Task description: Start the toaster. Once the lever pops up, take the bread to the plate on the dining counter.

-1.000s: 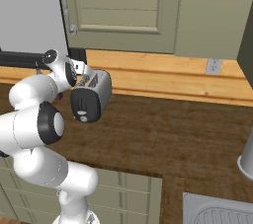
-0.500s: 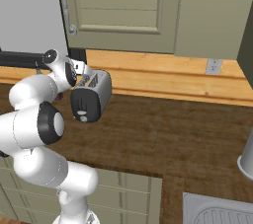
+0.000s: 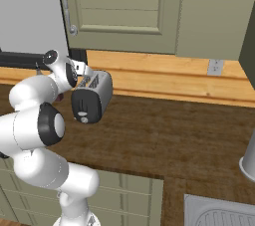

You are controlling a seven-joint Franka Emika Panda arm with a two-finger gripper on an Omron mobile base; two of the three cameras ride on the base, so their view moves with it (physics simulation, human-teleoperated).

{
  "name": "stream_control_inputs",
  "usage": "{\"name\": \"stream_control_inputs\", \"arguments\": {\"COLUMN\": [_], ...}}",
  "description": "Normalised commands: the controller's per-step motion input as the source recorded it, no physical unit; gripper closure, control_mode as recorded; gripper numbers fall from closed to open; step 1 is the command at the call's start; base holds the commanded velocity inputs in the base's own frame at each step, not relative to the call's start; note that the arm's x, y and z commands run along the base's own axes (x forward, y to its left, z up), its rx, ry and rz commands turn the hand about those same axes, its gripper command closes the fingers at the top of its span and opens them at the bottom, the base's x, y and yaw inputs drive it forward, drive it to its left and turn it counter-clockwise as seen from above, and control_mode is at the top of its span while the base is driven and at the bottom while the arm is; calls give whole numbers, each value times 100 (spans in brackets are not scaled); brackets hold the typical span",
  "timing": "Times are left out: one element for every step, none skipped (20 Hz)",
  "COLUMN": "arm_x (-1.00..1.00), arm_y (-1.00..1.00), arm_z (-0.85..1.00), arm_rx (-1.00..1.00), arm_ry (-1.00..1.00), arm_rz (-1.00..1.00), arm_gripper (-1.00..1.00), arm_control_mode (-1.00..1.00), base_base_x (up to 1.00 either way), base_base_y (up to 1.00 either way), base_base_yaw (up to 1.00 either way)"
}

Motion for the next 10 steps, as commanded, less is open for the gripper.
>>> {"name": "stream_control_inputs", "arguments": {"arm_x": [0,0,0,0,0,0,0,0,0,0], "arm_y": [0,0,0,0,0,0,0,0,0,0], "arm_z": [0,0,0,0,0,0,0,0,0,0], "arm_rx": [0,0,0,0,0,0,0,0,0,0], "arm_ry": [0,0,0,0,0,0,0,0,0,0], "arm_rz": [0,0,0,0,0,0,0,0,0,0], "arm_gripper": [-100,-100,-100,-100,-100,-100,-100,-100,-100,-100], "arm_control_mode": [-100,-100,-100,-100,-100,-100,-100,-100,-100,-100], "base_base_x": [0,0,0,0,0,0,0,0,0,0], "base_base_y": [0,0,0,0,0,0,0,0,0,0], "base_base_yaw": [0,0,0,0,0,0,0,0,0,0]}}
